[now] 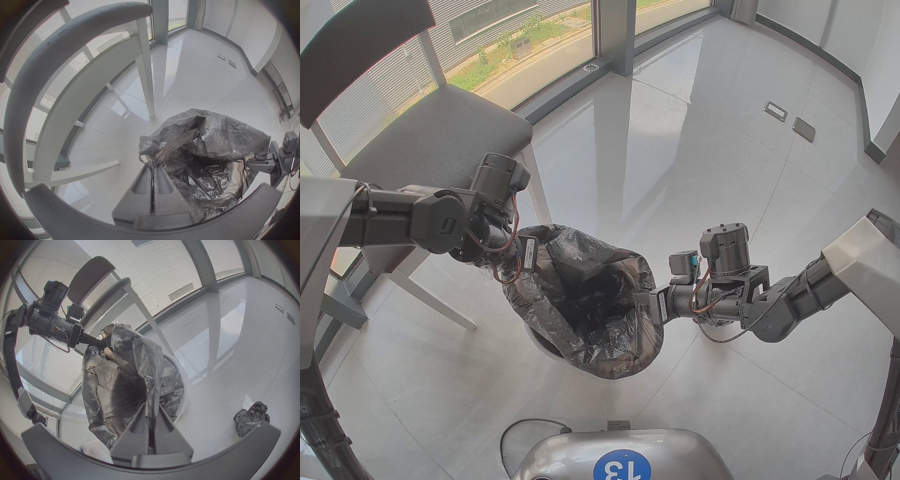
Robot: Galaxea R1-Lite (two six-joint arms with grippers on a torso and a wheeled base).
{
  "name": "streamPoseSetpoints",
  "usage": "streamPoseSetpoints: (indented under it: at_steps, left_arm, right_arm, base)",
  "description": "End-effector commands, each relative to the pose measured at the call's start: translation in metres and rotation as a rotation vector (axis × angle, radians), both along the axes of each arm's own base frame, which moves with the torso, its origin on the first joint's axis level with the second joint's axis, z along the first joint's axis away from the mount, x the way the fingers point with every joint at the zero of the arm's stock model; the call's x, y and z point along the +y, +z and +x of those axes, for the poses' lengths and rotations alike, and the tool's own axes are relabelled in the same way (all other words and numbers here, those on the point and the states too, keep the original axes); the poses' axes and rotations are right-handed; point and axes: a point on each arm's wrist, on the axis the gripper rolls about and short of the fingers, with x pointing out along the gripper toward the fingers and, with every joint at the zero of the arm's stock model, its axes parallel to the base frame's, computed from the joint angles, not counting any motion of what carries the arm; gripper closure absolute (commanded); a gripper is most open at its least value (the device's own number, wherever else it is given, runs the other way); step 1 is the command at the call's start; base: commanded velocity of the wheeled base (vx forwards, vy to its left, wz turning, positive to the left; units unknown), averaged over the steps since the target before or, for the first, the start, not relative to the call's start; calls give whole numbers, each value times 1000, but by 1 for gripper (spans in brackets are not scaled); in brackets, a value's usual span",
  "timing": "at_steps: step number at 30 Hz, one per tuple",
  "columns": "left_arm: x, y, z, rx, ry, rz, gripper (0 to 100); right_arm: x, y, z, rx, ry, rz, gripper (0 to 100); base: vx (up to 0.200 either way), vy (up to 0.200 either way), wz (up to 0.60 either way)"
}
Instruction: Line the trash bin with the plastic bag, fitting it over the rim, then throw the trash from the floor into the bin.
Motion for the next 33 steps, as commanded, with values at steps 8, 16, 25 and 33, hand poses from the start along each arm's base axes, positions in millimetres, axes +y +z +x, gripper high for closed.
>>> streamPoseSetpoints:
  at_steps: [8, 16, 25, 33]
  left_arm:
    - [6, -6, 15, 3, 34, 4, 100]
    - [14, -5, 17, -1, 57, 0, 100]
    - [19, -1, 15, -6, 65, 2, 0]
    - [19, -1, 14, -4, 74, 11, 0]
  right_arm:
    - [-5, -2, 9, -5, -23, 3, 100]
    - [-4, -7, 12, 3, -24, -1, 100]
    - [-6, -6, 14, 6, -31, -4, 100]
    - [-6, -2, 16, -6, -34, 4, 0]
  base:
    - [0, 0, 0]
    - [0, 0, 0]
    - [0, 0, 0]
    - [0, 0, 0]
